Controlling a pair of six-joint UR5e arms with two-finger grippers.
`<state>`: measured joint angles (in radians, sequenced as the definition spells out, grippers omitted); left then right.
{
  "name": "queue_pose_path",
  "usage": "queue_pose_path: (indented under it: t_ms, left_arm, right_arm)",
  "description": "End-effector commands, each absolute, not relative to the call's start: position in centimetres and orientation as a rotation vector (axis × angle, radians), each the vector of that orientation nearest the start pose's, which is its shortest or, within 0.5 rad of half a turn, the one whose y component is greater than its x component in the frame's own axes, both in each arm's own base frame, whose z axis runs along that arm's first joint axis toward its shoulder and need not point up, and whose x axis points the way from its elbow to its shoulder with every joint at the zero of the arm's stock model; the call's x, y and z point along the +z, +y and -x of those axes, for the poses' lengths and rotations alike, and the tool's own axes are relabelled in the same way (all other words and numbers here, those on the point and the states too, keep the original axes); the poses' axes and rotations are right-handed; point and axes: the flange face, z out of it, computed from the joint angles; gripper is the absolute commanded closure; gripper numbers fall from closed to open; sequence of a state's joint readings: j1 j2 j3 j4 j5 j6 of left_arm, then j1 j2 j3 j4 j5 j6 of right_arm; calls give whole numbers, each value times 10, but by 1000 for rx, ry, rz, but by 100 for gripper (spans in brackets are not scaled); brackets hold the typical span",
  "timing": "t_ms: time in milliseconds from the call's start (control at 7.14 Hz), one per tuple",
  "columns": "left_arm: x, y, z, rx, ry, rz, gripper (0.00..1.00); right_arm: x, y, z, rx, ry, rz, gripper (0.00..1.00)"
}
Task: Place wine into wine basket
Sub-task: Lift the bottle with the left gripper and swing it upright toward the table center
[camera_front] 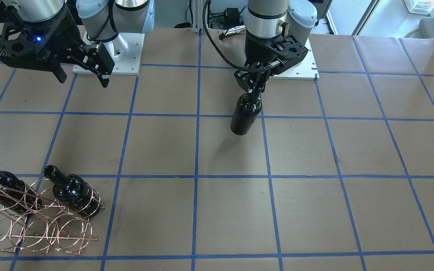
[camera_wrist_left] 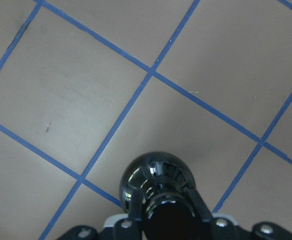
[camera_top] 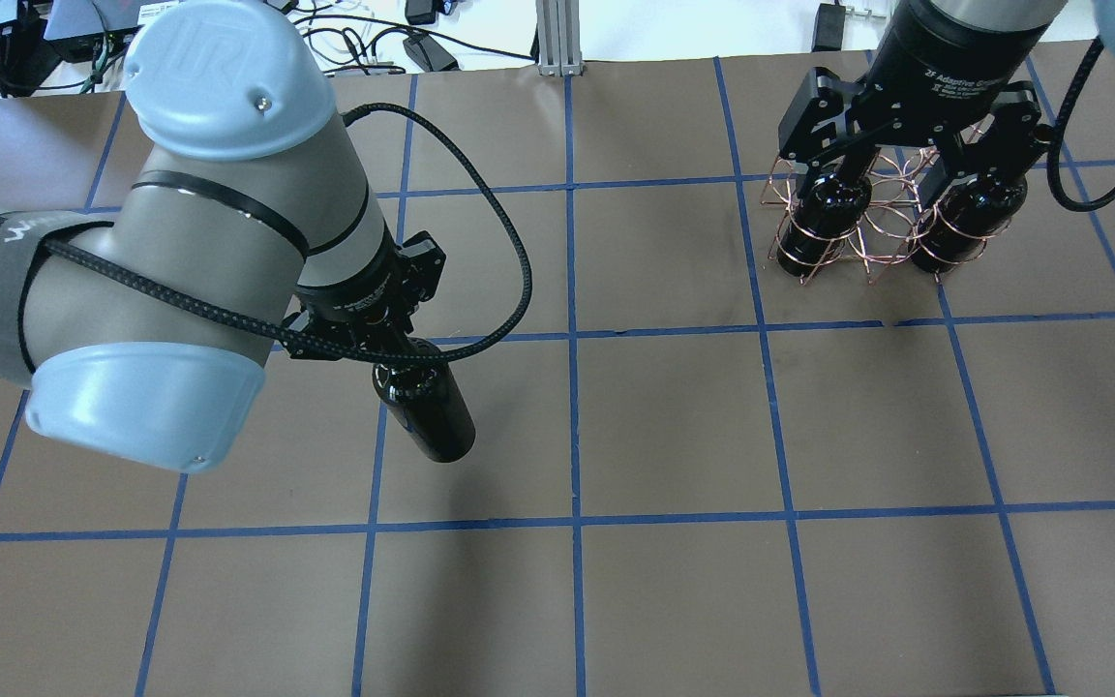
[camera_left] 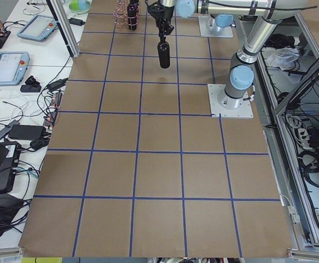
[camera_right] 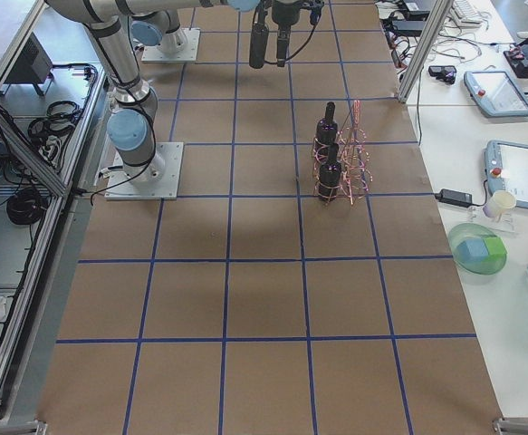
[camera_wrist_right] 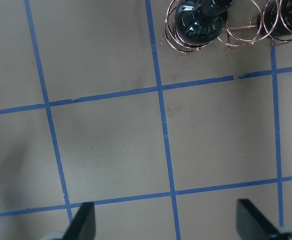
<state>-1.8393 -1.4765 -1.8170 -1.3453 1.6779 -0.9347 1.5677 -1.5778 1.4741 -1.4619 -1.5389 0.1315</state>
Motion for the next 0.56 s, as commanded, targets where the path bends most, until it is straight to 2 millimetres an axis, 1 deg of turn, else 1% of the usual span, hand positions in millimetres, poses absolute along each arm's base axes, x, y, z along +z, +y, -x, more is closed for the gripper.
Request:
queue_pose_path:
  t_ms: [0, 280, 420]
  left_arm:
    - [415, -390, 248, -174, 2830, 1125, 91]
    - [408, -384, 260, -198, 2772, 1231, 91]
    - [405, -381, 266, -196, 2769, 1235, 91]
  right_arm:
    - [528, -486, -135, 13, 3102, -215, 0]
    - [528, -487, -134, 10, 3102, -215, 0]
    - [528, -488, -134, 8, 3102, -212, 0]
